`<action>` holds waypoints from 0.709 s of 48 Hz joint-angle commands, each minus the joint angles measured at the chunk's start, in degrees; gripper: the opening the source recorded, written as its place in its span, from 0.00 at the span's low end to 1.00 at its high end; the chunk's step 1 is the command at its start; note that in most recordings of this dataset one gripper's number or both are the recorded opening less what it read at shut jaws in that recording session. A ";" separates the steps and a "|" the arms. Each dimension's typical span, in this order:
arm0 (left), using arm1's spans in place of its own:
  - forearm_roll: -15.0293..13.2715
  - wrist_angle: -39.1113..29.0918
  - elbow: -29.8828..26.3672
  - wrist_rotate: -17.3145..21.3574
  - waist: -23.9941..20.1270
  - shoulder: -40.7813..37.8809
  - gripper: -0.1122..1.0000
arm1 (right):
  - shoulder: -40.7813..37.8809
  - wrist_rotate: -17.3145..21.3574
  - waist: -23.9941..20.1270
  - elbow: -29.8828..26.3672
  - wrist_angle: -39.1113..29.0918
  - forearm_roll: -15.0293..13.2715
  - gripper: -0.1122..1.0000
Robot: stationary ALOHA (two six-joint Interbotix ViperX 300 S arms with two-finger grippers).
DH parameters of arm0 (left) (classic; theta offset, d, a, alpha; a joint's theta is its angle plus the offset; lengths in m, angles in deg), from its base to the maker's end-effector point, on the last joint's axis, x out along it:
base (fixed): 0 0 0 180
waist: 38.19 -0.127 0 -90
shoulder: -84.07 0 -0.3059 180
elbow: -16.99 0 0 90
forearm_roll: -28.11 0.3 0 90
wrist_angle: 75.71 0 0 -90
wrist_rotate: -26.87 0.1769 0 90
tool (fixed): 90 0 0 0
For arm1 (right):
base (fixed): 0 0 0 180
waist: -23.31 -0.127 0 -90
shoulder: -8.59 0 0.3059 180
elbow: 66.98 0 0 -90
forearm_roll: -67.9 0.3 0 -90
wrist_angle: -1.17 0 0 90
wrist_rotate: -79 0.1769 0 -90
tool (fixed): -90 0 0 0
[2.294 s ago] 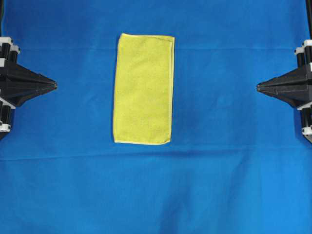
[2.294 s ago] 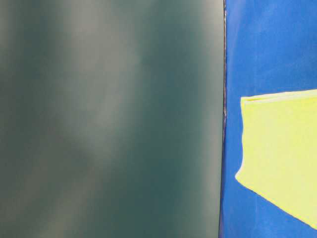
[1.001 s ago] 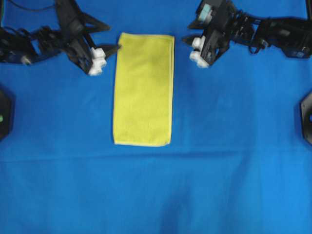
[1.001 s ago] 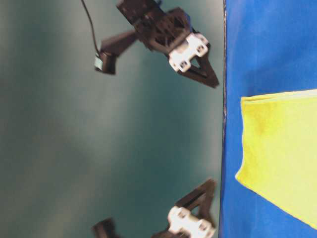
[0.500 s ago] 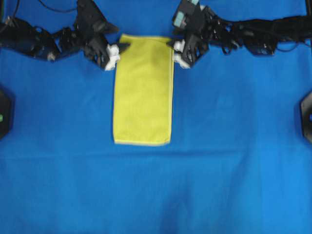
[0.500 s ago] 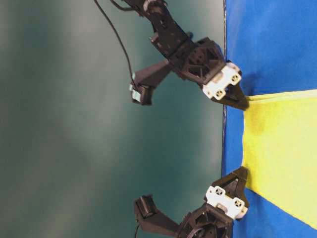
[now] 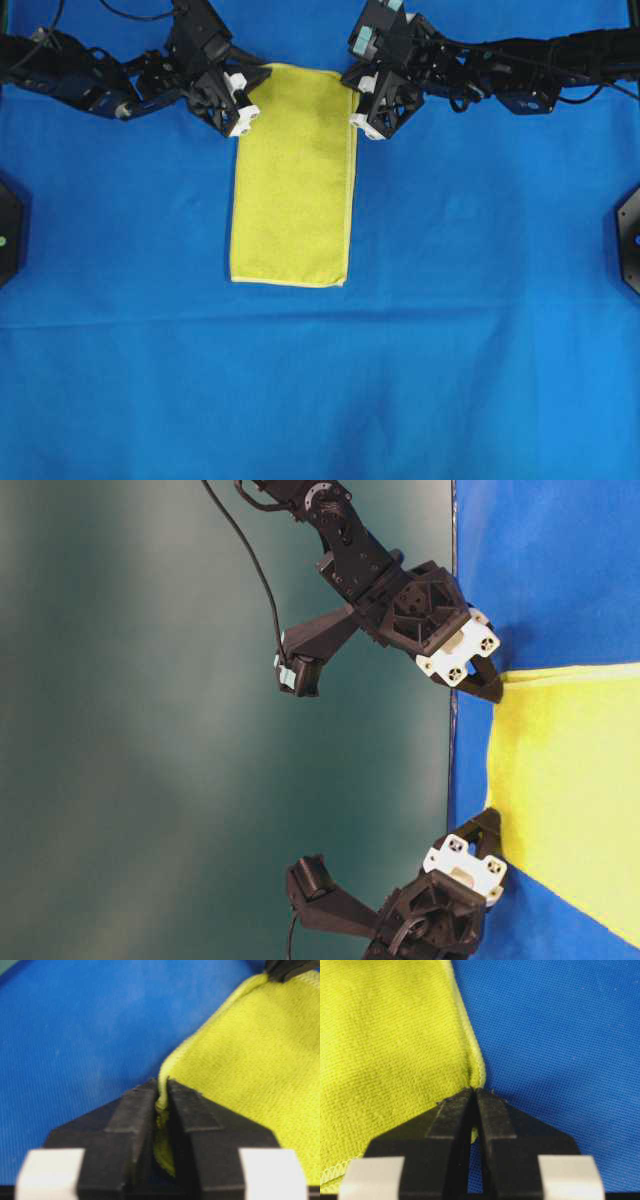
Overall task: Fold a vertical towel.
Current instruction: 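Grasp the far left and far right towel corners with both grippers, then lift the far edge and fold it toward the near edge with both grippers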
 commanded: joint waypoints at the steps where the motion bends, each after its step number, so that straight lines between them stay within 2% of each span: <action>1: 0.00 -0.44 -0.44 0.09 0.09 -0.35 0.14 | 0.70 0.00 0.26 -0.26 -0.18 -0.09 0.12; 12: 0.00 -0.44 -0.18 0.09 0.26 0.44 0.14 | 1.05 -0.09 0.53 -0.62 0.00 -0.09 0.12; 20: 0.00 -1.58 -0.18 0.26 0.00 4.13 0.14 | 3.52 -0.26 1.93 -0.62 -0.26 -0.09 0.12; 26: 0.00 -1.67 -1.05 0.70 -1.67 6.06 0.14 | 4.75 -0.35 3.34 -0.70 0.09 -0.62 0.12; 34: 0.00 -1.67 -3.69 3.16 -4.39 5.62 0.14 | 4.66 -0.35 5.10 -2.20 0.18 -1.76 0.12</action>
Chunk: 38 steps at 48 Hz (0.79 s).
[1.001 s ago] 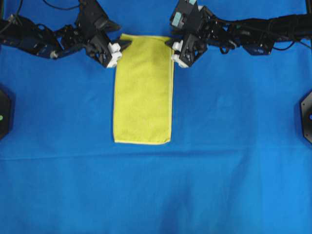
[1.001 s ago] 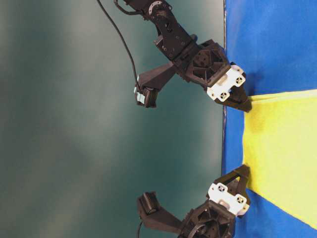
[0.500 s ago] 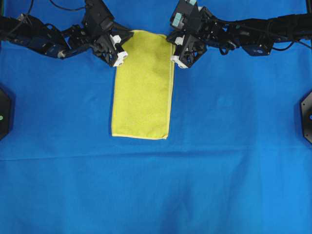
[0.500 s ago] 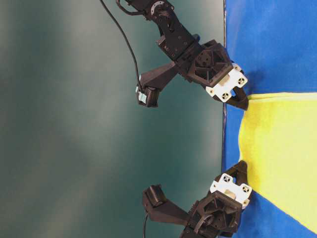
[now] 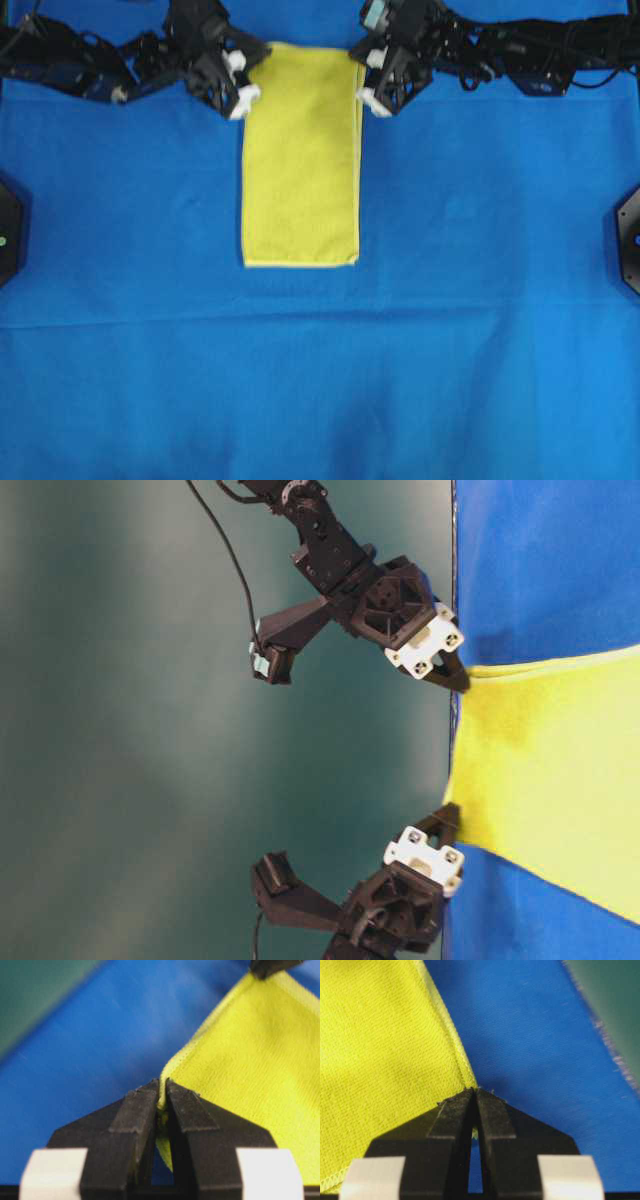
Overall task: Fold a vertical towel.
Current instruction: 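Lift the far edge and fold it toward the near edge with both grippers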
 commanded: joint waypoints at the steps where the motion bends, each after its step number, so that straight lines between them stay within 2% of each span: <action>1: 0.00 0.18 -1.93 0.70 -1.67 1.23 0.14 | 1.76 -0.18 1.23 -1.67 0.35 -0.53 0.12; 9: 0.00 -0.97 -3.69 1.58 -2.20 0.79 0.14 | 1.93 -0.18 1.76 -2.20 0.26 -1.41 0.12; 19: 0.00 -1.85 -2.37 1.58 -0.44 3.43 0.14 | 4.92 -0.18 1.76 -2.11 -0.26 -2.11 0.12; 28: 0.00 -2.90 0.62 1.67 2.02 9.84 0.14 | 9.49 -0.18 0.53 -1.14 -2.37 -2.20 0.12; 38: 0.00 -4.22 5.01 1.67 5.10 17.75 0.14 | 14.94 -0.18 -3.78 1.14 -4.57 -2.55 0.12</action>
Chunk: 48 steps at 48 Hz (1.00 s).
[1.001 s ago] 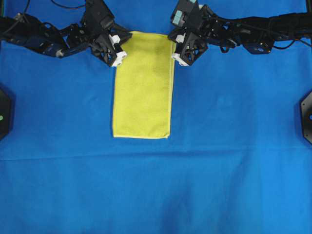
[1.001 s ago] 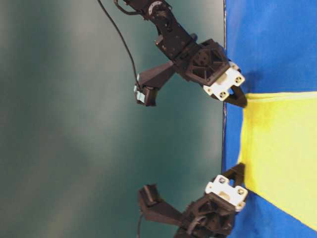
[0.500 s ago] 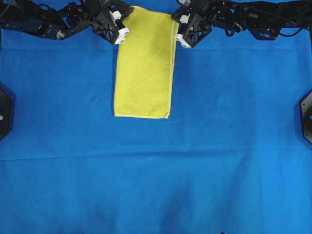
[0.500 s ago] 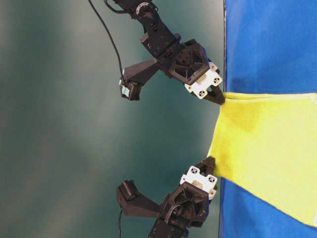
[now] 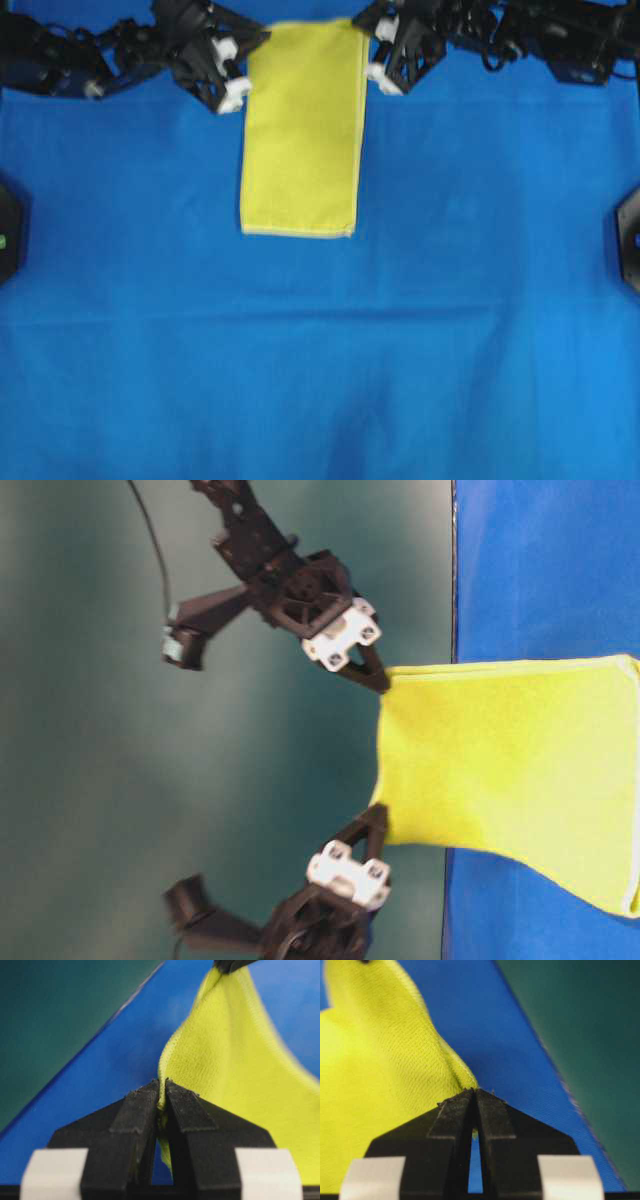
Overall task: Fold a vertical towel.
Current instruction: 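Lift the far edge and fold it toward the near edge with both grippers, then lower the folded edge onto the near edge and open both grippers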
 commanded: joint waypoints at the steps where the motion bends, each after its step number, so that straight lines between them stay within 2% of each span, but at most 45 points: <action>1: 0.00 -0.44 1.32 0.09 1.76 4.92 0.14 | 3.87 0.09 -1.85 0.44 -0.26 -0.26 0.12; 17: 0.00 -1.67 7.21 -0.53 10.90 9.40 0.14 | 7.56 1.05 -10.72 5.45 -1.32 0.00 0.12; 30: -0.09 -3.08 8.61 -1.49 18.37 7.29 0.14 | 6.06 1.32 -16.44 8.09 -2.37 1.14 0.12; 38: -0.09 -2.99 8.61 -2.99 21.01 3.52 0.14 | 4.04 1.32 -18.63 8.88 -1.32 2.64 0.12; 48: -0.26 -1.32 8.09 -3.25 21.62 -1.93 0.14 | 0.70 1.41 -19.60 9.14 2.29 2.99 0.12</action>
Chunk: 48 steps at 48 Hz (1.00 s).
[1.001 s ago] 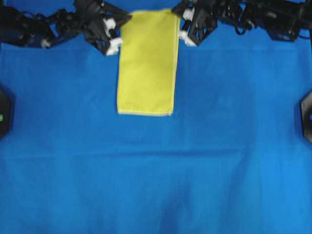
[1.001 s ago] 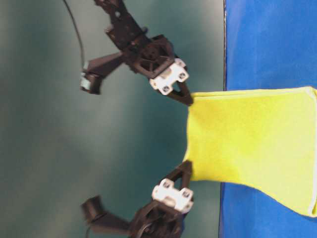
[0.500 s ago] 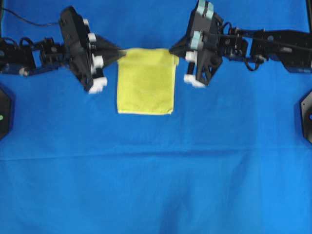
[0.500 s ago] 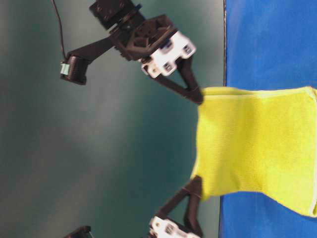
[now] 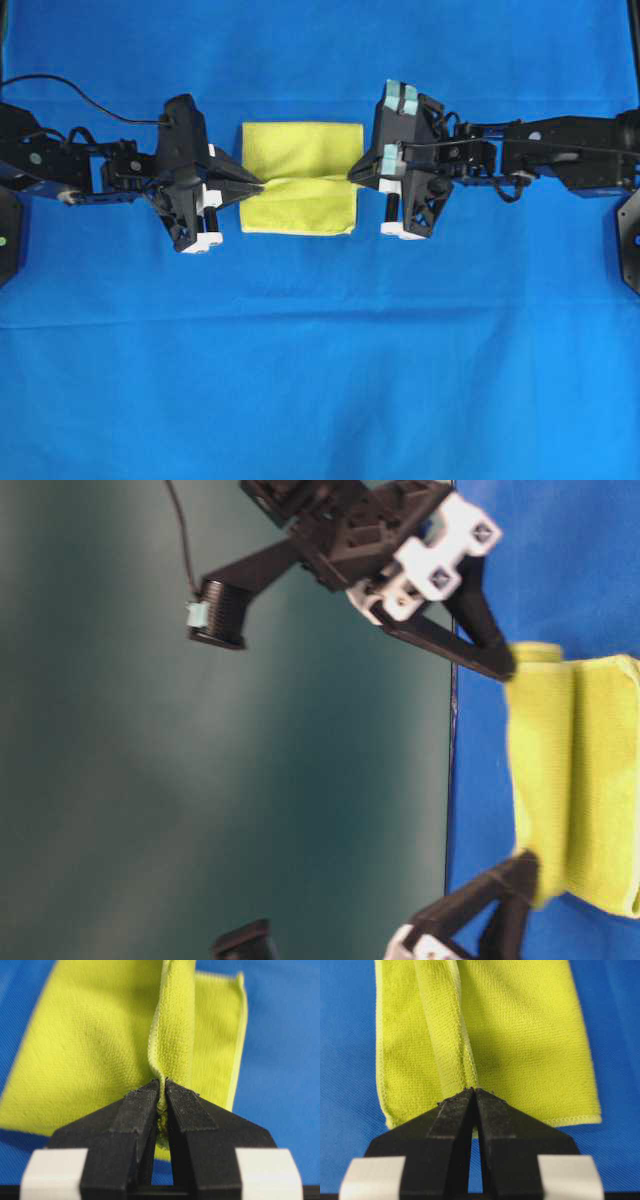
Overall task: Fold a vertical towel.
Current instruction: 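Lower the folded edge onto the near edge and open both grippers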
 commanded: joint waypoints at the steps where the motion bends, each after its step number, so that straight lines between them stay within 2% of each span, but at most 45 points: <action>1: -0.18 1.32 -0.79 0.09 0.26 -1.41 0.14 | -0.44 0.09 -0.18 -0.53 1.41 0.26 0.12; 26: -0.26 2.29 -1.41 -0.79 0.62 -2.55 0.14 | -2.11 0.53 -1.85 -1.32 1.76 2.02 0.13; 28: -0.26 2.29 -1.32 -0.79 0.79 -2.46 0.14 | -2.11 0.70 -2.11 -1.32 1.76 2.02 0.19; 31: -0.18 2.20 -1.23 -0.88 1.49 -2.37 0.21 | -2.02 0.70 -2.81 -1.32 1.49 2.02 0.37; 35: -0.18 1.85 -1.23 -0.88 2.99 -2.20 0.39 | -2.11 0.70 -4.04 -1.32 1.49 2.02 0.60; 37: -0.18 1.49 -1.23 -0.88 3.96 -2.02 0.49 | -2.02 0.79 -5.01 -1.32 1.32 2.11 0.66; 39: -0.26 0.88 -1.14 -0.88 5.10 -1.85 0.55 | -2.02 0.79 -5.98 -1.32 1.23 2.11 0.66; 43: -0.26 -0.97 -1.05 -0.79 7.73 -0.97 0.64 | -1.67 0.88 -7.91 -1.32 0.62 2.37 0.58; 48: -0.26 -3.34 -0.88 -0.79 9.40 0.79 0.64 | -0.18 1.76 -9.58 -1.32 -0.35 2.55 0.56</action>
